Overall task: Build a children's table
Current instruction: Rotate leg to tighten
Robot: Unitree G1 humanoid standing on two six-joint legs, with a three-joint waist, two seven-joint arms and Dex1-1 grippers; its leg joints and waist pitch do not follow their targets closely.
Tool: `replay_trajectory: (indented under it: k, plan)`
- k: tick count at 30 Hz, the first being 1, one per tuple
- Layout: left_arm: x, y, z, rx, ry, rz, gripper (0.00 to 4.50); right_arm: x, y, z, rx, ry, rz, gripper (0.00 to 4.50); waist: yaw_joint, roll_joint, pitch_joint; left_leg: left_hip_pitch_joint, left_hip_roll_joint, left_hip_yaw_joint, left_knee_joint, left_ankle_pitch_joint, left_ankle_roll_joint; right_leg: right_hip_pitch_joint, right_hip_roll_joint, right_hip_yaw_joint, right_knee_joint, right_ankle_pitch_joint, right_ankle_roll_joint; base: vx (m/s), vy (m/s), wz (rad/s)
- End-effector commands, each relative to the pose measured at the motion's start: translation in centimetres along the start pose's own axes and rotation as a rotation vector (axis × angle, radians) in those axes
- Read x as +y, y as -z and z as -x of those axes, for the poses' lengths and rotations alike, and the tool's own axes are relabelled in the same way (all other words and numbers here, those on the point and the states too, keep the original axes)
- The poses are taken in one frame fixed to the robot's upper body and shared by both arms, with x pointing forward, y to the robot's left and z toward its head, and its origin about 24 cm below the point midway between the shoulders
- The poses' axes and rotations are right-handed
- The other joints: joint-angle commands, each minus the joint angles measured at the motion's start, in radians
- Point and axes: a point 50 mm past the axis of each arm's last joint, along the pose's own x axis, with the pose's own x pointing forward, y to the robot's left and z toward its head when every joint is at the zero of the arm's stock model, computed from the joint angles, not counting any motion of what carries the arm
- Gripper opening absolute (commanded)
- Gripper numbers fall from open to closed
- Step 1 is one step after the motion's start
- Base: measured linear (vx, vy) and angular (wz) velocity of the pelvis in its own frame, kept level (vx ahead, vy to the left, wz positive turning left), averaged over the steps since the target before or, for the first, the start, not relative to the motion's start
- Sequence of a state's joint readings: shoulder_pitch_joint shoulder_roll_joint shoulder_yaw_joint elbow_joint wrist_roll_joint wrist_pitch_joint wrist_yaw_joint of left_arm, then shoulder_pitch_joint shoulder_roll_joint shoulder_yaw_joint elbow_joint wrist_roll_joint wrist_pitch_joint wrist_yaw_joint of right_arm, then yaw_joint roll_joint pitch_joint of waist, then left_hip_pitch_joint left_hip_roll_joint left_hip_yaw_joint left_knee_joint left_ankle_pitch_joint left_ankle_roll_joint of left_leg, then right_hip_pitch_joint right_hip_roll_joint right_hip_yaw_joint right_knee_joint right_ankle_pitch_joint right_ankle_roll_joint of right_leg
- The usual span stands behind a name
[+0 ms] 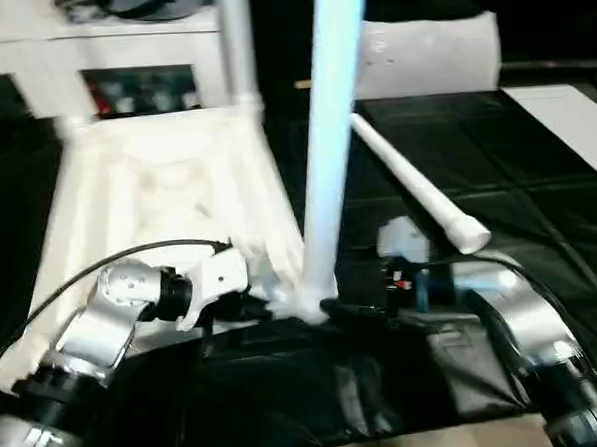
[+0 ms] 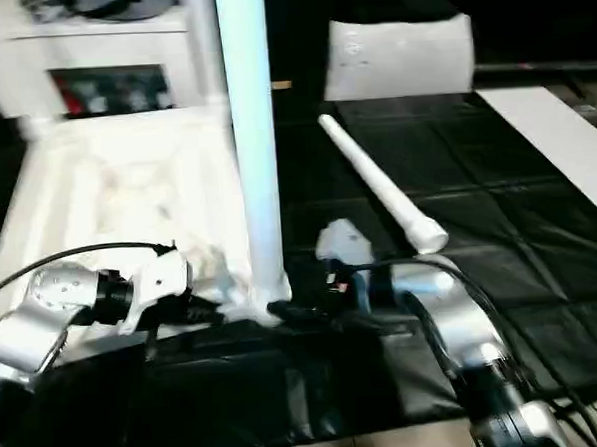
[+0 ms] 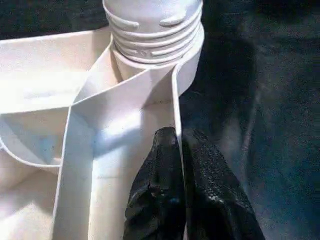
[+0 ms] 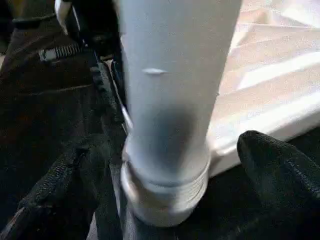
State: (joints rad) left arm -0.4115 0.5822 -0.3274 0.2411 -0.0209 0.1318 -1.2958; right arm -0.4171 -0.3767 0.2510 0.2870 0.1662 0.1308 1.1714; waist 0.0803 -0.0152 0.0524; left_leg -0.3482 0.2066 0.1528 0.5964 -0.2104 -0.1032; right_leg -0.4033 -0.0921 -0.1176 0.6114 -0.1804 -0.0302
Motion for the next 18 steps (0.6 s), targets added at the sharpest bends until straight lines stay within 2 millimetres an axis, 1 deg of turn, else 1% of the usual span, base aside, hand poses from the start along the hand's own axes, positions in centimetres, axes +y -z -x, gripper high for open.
replay_trajectory:
  k: [1, 2, 3, 4, 5, 8, 10, 12, 14, 15, 16, 17, 18]
  plan:
    - [-0.79, -0.53, -1.25, 0.02, 0.155, -0.059, 0.0, -0.21, -0.1, -0.14, 0.032, -0.078, 0.028, 4.29, -0.003, -0.002, -0.066, 0.001, 0.026, 0.01, -0.07, -0.097, 0.068, 0.057, -0.056, 0.065, -0.061, -0.183, -0.204, 0.0, 0.0, 0.0]
    - [-0.8, -0.56, -1.3, 0.022, 0.162, -0.062, 0.0, -0.22, -0.07, -0.21, 0.036, -0.091, 0.026, 4.18, -0.003, -0.004, -0.066, 0.001, 0.026, 0.011, -0.07, -0.092, 0.07, 0.056, -0.055, 0.065, -0.06, -0.171, -0.208, 0.0, 0.0, 0.0]
    - [-0.8, -0.58, -1.32, 0.024, 0.167, -0.064, 0.0, -0.23, -0.06, -0.26, 0.038, -0.098, 0.024, 4.18, 0.003, -0.002, -0.066, 0.001, 0.028, 0.011, -0.069, -0.08, 0.07, 0.057, -0.057, 0.066, -0.056, -0.147, -0.213, 0.0, 0.0, 0.0]
    - [-0.66, -0.57, -1.4, 0.031, 0.176, -0.079, 0.0, -0.2, -0.01, -0.4, 0.049, -0.135, 0.022, 4.07, 0.005, -0.006, -0.068, 0.0, 0.028, 0.011, -0.069, -0.073, 0.073, 0.059, -0.057, 0.066, -0.055, -0.128, -0.216, 0.0, 0.0, 0.0]
    - [-0.66, -0.57, -1.4, 0.031, 0.176, -0.079, 0.0, -0.2, -0.01, -0.4, 0.049, -0.135, 0.022, 3.98, 0.006, -0.007, -0.068, 0.0, 0.027, 0.011, -0.068, -0.073, 0.072, 0.06, -0.057, 0.066, -0.053, -0.125, -0.218, 0.0, 0.0, 0.0]
    - [-0.5, -0.59, -1.5, 0.034, 0.181, -0.09, 0.0, -0.26, 0.15, -0.55, 0.066, -0.166, 0.027, 3.7, 0.008, -0.008, -0.067, -0.001, 0.028, 0.011, -0.07, -0.092, 0.062, 0.062, -0.058, 0.065, -0.057, -0.149, -0.209, 0.0, 0.0, 0.0]
    - [-0.41, -0.6, -1.53, 0.034, 0.186, -0.093, 0.0, -0.4, 0.21, -0.68, 0.072, -0.18, 0.029, 3.55, 0.008, -0.011, -0.066, -0.002, 0.027, 0.01, -0.072, -0.119, 0.048, 0.062, -0.059, 0.065, -0.062, -0.196, -0.197, 0.0, 0.0, 0.0]
    - [-0.35, -0.61, -1.54, 0.033, 0.188, -0.095, 0.0, -0.5, 0.21, -0.72, 0.074, -0.189, 0.029, 3.37, 0.008, -0.013, -0.066, -0.001, 0.027, 0.011, -0.072, -0.133, 0.042, 0.061, -0.06, 0.065, -0.064, -0.226, -0.189, 0.0, 0.0, 0.0]
    - [-0.28, -0.61, -1.55, 0.033, 0.188, -0.098, 0.0, -0.57, 0.19, -0.75, 0.075, -0.198, 0.03, 3.19, 0.01, -0.012, -0.066, 0.0, 0.028, 0.01, -0.072, -0.127, 0.042, 0.06, -0.06, 0.066, -0.064, -0.226, -0.184, 0.0, 0.0, 0.0]
    - [-0.23, -0.61, -1.55, 0.032, 0.186, -0.099, 0.0, -0.6, 0.18, -0.76, 0.075, -0.199, 0.029, 3.02, 0.009, -0.011, -0.067, -0.001, 0.029, 0.01, -0.072, -0.12, 0.041, 0.061, -0.059, 0.066, -0.062, -0.212, -0.186, 0.0, 0.0, 0.0]
    - [-0.13, -0.56, -1.51, 0.036, 0.184, -0.101, 0.0, -0.65, 0.18, -0.79, 0.075, -0.202, 0.027, 2.93, 0.01, -0.012, -0.068, -0.001, 0.029, 0.01, -0.071, -0.114, 0.043, 0.061, -0.058, 0.065, -0.061, -0.199, -0.189, 0.0, 0.0, 0.0]
    - [-0.12, -0.54, -1.5, 0.036, 0.184, -0.102, 0.0, -0.66, 0.18, -0.8, 0.075, -0.202, 0.027, 2.93, 0.01, -0.013, -0.069, -0.002, 0.028, 0.01, -0.071, -0.111, 0.044, 0.062, -0.058, 0.065, -0.06, -0.193, -0.191, 0.0, 0.0, 0.0]
    - [-0.05, -0.51, -1.45, 0.037, 0.181, -0.101, 0.0, -0.65, 0.21, -0.85, 0.072, -0.206, 0.02, 2.8, 0.01, -0.013, -0.069, -0.003, 0.029, 0.01, -0.071, -0.105, 0.046, 0.063, -0.058, 0.065, -0.058, -0.183, -0.193, 0.0, 0.0, 0.0]
